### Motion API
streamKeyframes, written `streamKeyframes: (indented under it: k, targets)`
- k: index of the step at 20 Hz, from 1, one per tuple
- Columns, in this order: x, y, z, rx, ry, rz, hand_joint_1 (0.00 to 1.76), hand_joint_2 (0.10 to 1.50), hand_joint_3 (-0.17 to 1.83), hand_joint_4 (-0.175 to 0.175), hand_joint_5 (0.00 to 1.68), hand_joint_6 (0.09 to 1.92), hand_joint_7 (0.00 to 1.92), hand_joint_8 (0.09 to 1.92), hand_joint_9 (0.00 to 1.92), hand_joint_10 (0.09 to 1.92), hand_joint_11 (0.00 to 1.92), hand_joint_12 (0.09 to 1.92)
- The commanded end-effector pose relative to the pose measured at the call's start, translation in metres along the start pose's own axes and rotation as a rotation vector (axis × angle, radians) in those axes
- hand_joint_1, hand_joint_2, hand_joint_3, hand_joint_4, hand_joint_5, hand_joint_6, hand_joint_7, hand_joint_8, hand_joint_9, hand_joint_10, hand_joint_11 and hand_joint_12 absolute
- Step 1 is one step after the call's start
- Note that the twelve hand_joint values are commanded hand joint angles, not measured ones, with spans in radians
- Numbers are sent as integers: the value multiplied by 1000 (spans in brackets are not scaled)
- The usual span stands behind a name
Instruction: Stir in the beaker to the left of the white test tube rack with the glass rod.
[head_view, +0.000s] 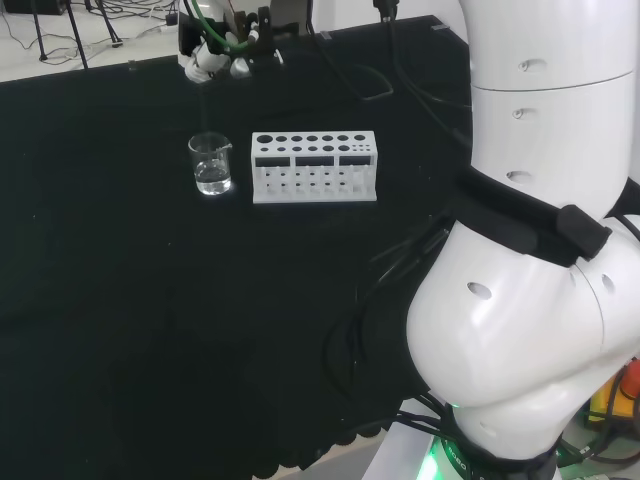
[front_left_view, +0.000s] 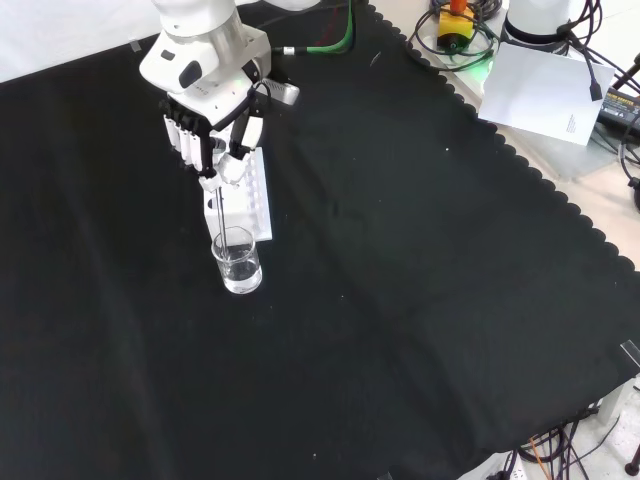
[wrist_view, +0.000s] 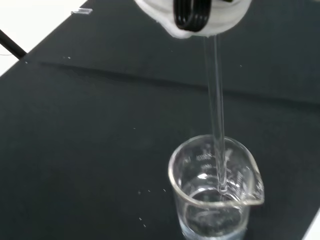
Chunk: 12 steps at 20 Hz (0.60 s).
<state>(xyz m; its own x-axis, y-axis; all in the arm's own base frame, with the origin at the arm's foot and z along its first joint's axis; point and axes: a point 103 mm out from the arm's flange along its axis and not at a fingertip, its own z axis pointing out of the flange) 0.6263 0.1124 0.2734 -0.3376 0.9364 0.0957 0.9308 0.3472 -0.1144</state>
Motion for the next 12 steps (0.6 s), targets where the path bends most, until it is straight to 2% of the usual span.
streamKeyframes:
  k: [1, 4, 8, 12]
  targets:
    - [-10, -18, 3, 31, -31, 16, 1306, 938, 198, -175, 1249, 245, 1179, 1011, 1660, 729, 1318, 926]
    - [-6, -25, 3, 36, -46, 11, 1306, 940, 195, -175, 1250, 243, 1178, 1012, 1659, 729, 1317, 927]
    - [15, -27, 1, 45, -65, -10, 1306, 942, 190, -175, 1250, 241, 1178, 1012, 1659, 730, 1317, 927]
    - [39, -14, -1, 44, -34, -44, 1306, 944, 186, -175, 1251, 239, 1178, 1012, 1659, 731, 1316, 928]
